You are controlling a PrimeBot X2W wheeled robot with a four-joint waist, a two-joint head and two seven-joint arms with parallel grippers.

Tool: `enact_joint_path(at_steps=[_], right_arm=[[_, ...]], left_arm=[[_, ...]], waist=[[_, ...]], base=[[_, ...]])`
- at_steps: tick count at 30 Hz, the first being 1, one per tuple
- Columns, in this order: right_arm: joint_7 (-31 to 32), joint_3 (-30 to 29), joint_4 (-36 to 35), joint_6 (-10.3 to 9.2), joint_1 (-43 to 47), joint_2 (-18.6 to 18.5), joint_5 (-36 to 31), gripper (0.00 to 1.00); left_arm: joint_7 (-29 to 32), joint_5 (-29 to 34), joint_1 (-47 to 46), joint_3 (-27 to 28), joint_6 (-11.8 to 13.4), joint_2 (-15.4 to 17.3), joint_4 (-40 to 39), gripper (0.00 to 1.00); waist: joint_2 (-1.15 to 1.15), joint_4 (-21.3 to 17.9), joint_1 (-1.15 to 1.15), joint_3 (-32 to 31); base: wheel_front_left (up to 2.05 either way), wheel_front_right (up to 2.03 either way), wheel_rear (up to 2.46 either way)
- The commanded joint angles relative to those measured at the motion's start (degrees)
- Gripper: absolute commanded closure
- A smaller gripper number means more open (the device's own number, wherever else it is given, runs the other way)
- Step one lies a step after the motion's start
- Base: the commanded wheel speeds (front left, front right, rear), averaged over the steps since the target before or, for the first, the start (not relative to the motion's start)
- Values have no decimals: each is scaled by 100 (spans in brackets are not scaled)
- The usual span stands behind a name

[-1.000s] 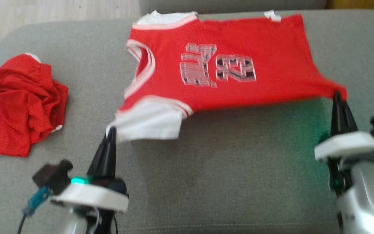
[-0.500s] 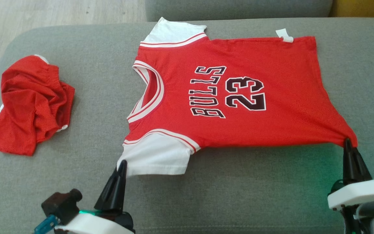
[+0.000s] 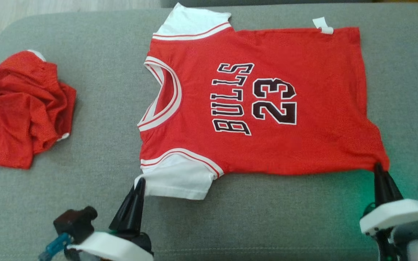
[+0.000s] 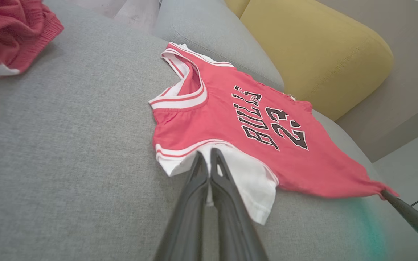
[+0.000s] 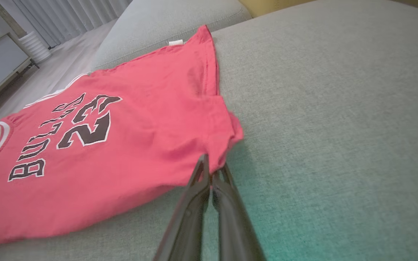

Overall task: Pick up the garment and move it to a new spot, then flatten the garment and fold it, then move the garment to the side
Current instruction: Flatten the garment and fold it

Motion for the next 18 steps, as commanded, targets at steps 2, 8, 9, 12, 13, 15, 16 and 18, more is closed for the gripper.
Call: enact_joint_path(at_steps=[2, 8, 9, 12, 13, 15, 16, 18], right_arm=[[-96, 184, -24, 41, -410, -41, 6, 100], [-130, 205, 206, 41, -789, -41, -23, 100], [-134, 203, 249, 41, -879, -41, -39, 100], [-130, 189, 344, 41, -1138, -41, -91, 100], [-138, 172, 371, 41, -1229, -41, -108, 100], [-175, 146, 429, 41, -1412, -41, -131, 100], [-189, 143, 459, 41, -1497, -41, -134, 100], [-269, 102, 555, 41, -1717, -40, -107, 100]], left_arm=[[-120, -30, -363, 98, -42, -44, -128, 100], [-229, 134, -1017, 23, -114, -48, 26, 100], [-259, 181, -1199, 12, -130, -46, 87, 100], [-357, 318, -1769, 1, -157, -55, 340, 100], [-395, 356, -1959, 8, -160, -64, 437, 100], [-459, 381, -2308, 30, -164, -93, 664, 100], [-489, 383, -2464, 41, -168, -108, 788, 100], [-577, 420, -2868, 77, -164, -139, 1158, 100]], waist=[[0, -17, 0, 126], [0, 0, 0, 326], [0, -3, 0, 372], [0, -20, 0, 501], [0, -29, 0, 551], [0, -54, 0, 640], [0, -68, 0, 683], [0, -108, 0, 801]], base=[[0, 0, 0], [0, 0, 0], [0, 0, 0], [0, 0, 0], [0, 0, 0], [0, 0, 0], [0, 0, 0], [0, 0, 0]])
